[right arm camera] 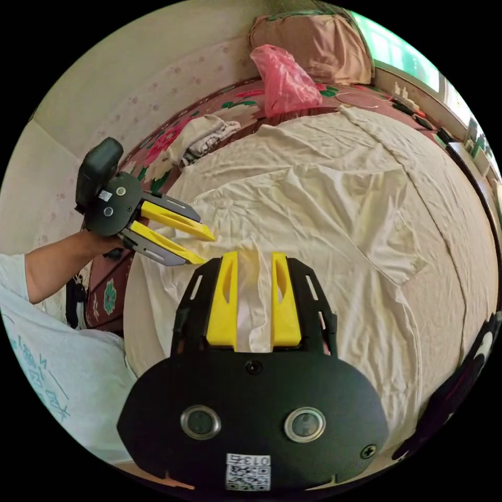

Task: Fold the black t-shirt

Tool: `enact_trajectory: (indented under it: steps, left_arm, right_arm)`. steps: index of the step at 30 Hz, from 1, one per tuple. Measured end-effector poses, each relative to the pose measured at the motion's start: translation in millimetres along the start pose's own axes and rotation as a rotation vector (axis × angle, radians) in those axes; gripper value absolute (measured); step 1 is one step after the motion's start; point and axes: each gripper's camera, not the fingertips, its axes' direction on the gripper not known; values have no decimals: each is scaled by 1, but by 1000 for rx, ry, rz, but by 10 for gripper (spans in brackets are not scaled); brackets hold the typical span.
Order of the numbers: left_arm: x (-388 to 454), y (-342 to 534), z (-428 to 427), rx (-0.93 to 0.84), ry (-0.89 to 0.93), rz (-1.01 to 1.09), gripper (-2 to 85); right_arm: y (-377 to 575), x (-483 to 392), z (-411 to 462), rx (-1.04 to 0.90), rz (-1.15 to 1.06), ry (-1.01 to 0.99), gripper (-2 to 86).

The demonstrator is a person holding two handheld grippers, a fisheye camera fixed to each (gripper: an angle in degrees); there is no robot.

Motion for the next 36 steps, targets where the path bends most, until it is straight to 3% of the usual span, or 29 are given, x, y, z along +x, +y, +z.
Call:
enact_trajectory:
  steps: [3, 9, 15, 20, 23, 27, 31, 34, 36]
  left_arm:
    - [4, 3, 1, -13, -12, -5, 24]
    - [36, 15, -4, 74, -124, 88, 4]
    - [77, 44, -19, 192, -289, 207, 3]
    - [96, 66, -16, 177, -395, 241, 7]
    - [99, 74, -8, 121, -375, 240, 11]
    - [96, 88, -2, 68, -343, 202, 20]
    - [92, 99, -11, 94, -324, 133, 36]
    - [98, 96, -25, 183, -211, 122, 64]
    - [108, 83, -27, 236, -43, 122, 108]
  right_arm:
    - [-7, 9, 4, -27, 50, 5, 15]
    - [23, 4, -34, 140, 35, -62, 4]
    - [72, -80, -45, 265, -139, 249, 3]
    - [108, -156, -11, 296, -144, 433, 4]
    - [117, -184, 22, 247, -147, 478, 6]
    - [125, -192, 57, 103, -132, 376, 20]
    - [136, -190, 39, 105, -152, 264, 47]
    - [142, -169, 5, 211, -60, 335, 54]
    - [139, -142, -7, 209, 36, 323, 62]
